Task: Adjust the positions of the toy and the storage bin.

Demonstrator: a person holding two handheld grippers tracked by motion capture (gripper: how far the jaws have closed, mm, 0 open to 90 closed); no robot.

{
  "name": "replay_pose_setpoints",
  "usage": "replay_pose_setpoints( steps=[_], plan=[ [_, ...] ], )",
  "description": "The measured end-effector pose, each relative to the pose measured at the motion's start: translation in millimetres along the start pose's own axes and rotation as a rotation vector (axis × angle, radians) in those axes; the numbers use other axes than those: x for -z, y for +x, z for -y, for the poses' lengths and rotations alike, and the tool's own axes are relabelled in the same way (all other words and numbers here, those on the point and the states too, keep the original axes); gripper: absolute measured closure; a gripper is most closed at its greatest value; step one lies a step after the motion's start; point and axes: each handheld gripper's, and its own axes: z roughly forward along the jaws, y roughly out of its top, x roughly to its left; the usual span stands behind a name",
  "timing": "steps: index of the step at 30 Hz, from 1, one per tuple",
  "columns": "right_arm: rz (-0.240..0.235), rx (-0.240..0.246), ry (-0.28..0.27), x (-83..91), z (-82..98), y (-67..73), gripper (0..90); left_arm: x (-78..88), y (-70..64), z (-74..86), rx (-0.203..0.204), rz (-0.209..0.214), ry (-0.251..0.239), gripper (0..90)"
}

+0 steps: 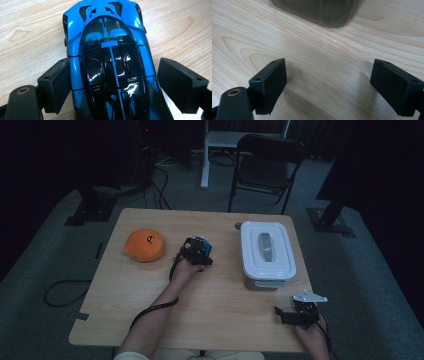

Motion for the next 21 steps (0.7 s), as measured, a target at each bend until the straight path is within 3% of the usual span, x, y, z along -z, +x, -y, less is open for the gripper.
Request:
replay_pose_setpoints(
  steps=[3,15,21],
  plan=[
    [0.001,-0.001,0.000,0.0,0.0,-0.1,13.4,1.2,2.3,0.0,0.005,-0.003,-0.006,22.8],
    [0.002,-0.002,0.000,0.0,0.0,-0.2,13.4,7.5,4.5,4.7,-0.032,0.010,-0.017,25.7],
    [0.003,-0.002,0.000,0.0,0.0,-0.2,13.4,19.3,3.6,7.4,-0.060,0.018,-0.029,25.7]
  ],
)
